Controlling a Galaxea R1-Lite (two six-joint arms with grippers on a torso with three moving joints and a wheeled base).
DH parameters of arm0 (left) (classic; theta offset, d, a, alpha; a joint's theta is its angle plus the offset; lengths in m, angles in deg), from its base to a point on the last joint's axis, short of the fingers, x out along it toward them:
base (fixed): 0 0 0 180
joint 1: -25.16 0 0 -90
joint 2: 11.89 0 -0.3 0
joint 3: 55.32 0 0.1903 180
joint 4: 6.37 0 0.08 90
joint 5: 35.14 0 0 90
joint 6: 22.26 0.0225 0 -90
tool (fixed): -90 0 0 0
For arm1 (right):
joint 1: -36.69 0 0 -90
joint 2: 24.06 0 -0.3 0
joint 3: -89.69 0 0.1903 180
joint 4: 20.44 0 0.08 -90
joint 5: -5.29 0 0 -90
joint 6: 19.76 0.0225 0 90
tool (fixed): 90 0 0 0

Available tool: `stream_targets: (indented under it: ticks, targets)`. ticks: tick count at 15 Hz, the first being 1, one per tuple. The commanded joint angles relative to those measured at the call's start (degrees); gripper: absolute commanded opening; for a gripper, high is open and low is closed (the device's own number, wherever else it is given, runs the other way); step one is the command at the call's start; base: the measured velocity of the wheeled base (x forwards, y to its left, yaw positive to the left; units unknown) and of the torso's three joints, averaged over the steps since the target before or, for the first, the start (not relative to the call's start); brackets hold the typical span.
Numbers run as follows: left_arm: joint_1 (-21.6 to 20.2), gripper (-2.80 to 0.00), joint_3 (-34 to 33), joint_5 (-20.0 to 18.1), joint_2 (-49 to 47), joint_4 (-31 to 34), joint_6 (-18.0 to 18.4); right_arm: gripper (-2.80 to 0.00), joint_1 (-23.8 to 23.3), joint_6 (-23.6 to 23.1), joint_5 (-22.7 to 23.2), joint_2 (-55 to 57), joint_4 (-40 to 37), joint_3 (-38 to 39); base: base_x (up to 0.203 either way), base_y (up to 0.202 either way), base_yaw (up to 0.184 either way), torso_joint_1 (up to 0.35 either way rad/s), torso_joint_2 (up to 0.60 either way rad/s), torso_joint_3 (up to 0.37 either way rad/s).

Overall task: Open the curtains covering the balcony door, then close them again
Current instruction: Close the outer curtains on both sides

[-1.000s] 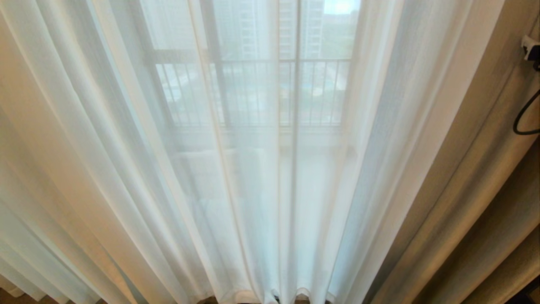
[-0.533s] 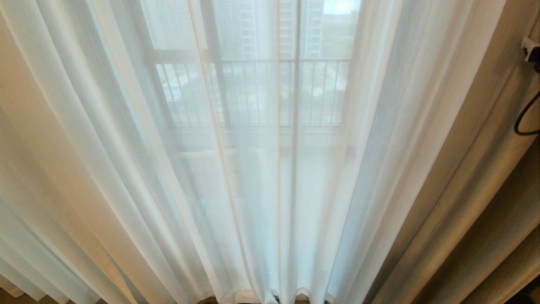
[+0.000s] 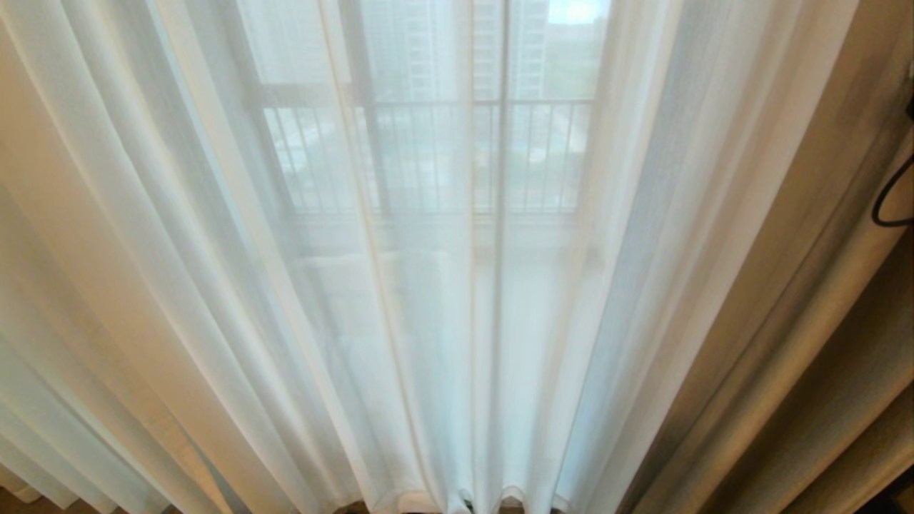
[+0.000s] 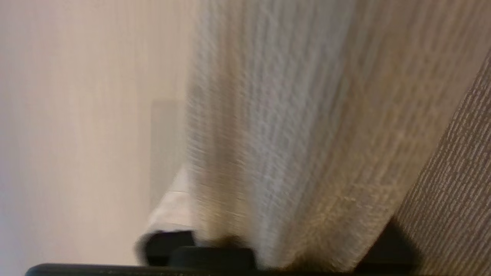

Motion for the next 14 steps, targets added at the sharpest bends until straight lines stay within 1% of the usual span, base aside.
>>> stream_targets:
  ticks: [1, 7, 9, 14]
  targets:
    - [0.0, -2.8, 0.0, -0.1, 0.0, 0.0, 0.0, -2.8, -0.1, 1.0, -0.1, -1.2, 0.2, 0.2, 0.0, 0.0, 0.0, 0.0, 0.0, 0.0]
    - [0.0, -2.8, 0.0, -0.1, 0.0, 0.0, 0.0, -2.8, 0.0, 1.4, 0.1, -4.4, -0.2, 0.9, 0.0, 0.0, 0.0, 0.0, 0.0, 0.0]
    - [0.0, -2.8, 0.0, -0.1, 0.0, 0.0, 0.0, -2.8, 0.0, 2.5, 0.2, -6.8, -0.4, 2.3, 0.0, 0.0, 0.0, 0.0, 0.0, 0.0]
    - [0.0, -2.8, 0.0, 0.0, 0.0, 0.0, 0.0, -2.8, 0.3, 3.9, 3.4, -15.6, -0.5, 11.6, 0.0, 0.0, 0.0, 0.0, 0.0, 0.0]
